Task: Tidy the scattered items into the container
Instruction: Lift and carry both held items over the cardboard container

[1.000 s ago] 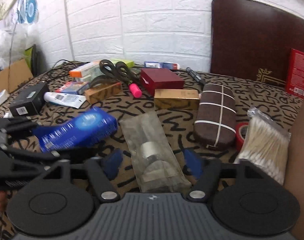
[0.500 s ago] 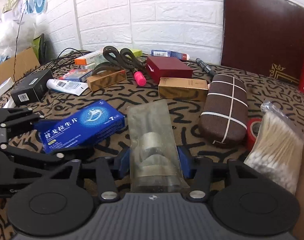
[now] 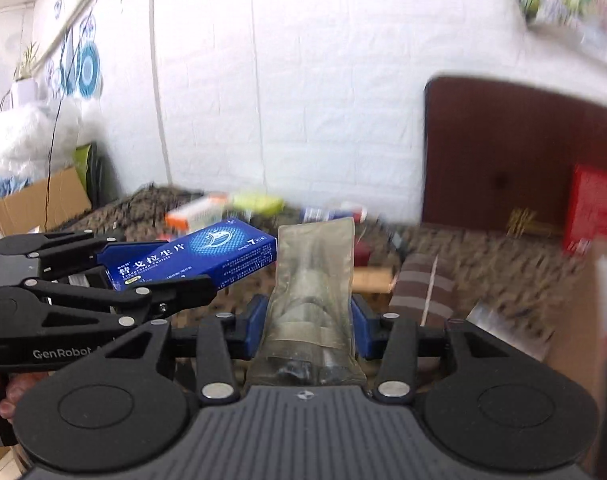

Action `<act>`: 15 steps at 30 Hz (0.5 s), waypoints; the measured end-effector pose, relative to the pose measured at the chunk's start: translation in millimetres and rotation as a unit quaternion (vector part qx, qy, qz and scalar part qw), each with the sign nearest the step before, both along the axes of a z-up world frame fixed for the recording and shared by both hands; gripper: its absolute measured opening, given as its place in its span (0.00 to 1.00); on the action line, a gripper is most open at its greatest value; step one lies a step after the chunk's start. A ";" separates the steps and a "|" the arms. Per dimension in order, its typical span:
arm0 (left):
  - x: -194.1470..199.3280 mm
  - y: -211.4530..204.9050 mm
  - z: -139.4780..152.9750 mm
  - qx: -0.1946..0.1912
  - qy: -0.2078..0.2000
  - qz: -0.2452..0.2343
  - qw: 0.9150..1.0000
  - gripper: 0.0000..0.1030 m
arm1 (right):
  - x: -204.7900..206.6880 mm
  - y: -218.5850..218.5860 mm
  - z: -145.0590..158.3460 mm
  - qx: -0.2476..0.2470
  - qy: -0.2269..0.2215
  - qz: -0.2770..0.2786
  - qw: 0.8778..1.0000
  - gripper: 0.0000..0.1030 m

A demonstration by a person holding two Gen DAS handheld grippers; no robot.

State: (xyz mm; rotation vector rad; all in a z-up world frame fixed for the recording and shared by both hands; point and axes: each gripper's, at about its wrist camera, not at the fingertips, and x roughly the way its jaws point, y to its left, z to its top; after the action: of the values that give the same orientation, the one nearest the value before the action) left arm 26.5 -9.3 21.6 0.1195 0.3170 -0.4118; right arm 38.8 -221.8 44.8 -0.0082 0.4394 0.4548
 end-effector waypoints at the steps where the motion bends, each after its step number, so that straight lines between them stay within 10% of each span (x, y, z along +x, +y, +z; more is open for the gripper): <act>1: 0.4 -4.0 7.3 -0.003 -0.007 -0.008 1.000 0.55 | -2.4 -5.2 8.4 0.002 -0.007 -0.006 1.000 0.42; 15: 3.3 -188.6 46.5 -0.020 -0.048 -0.182 0.982 0.55 | -48.9 -172.1 46.1 -0.015 -0.030 -0.199 0.979 0.42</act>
State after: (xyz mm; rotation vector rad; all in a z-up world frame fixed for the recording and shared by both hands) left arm 29.8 -197.9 68.1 0.1579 0.1895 -0.7722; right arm -10.1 -393.9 90.9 0.0374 0.3770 0.0527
